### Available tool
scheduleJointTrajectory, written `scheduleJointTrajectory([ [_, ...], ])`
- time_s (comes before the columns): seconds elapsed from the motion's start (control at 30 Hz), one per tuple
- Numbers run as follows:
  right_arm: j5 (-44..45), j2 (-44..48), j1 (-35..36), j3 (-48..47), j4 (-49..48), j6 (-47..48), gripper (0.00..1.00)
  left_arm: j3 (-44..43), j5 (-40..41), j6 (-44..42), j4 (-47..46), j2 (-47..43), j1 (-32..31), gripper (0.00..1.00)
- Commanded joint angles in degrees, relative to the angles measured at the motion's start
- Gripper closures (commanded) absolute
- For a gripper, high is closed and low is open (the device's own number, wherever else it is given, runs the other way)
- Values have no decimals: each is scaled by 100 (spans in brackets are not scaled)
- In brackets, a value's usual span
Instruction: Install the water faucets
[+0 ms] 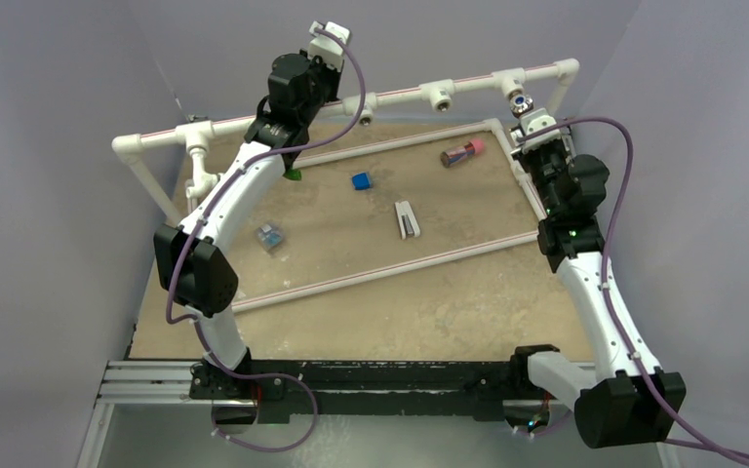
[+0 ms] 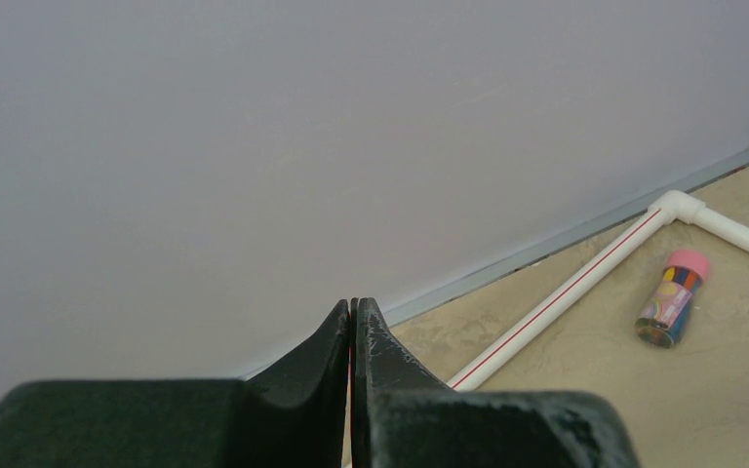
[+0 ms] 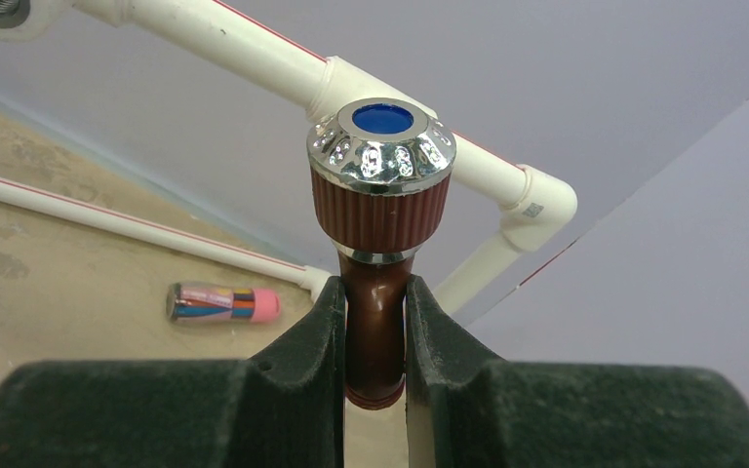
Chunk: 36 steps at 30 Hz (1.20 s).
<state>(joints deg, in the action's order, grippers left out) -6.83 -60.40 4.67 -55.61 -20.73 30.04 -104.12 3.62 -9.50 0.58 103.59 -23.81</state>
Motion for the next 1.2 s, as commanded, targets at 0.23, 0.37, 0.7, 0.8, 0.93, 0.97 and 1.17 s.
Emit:
scheduleJointTrajectory([
  [0.23, -145, -247, 105, -138, -763, -21, 100, 286, -406, 23, 822, 256, -272, 100],
  [0.37, -176, -333, 105, -204, -758, -270, 100, 321, -410, -20, 796, 236, -290, 100],
  [0.7, -435, -432, 105, -280, -872, -1245, 100, 377, -441, -144, 755, 206, -349, 100],
  [0.8, -681, -462, 105, -326, -776, -1622, 100, 390, -445, -166, 738, 196, -352, 100],
  [0.93, -831, -480, 105, -288, -879, -2205, 100, 397, -450, -184, 736, 186, -361, 100],
  [0.97, -843, -488, 100, -279, -918, -2320, 100, 399, -450, -188, 737, 187, -366, 100],
  [1.17, -915, -548, 59, -225, -1137, -3109, 100, 410, -441, -223, 718, 166, -381, 100],
])
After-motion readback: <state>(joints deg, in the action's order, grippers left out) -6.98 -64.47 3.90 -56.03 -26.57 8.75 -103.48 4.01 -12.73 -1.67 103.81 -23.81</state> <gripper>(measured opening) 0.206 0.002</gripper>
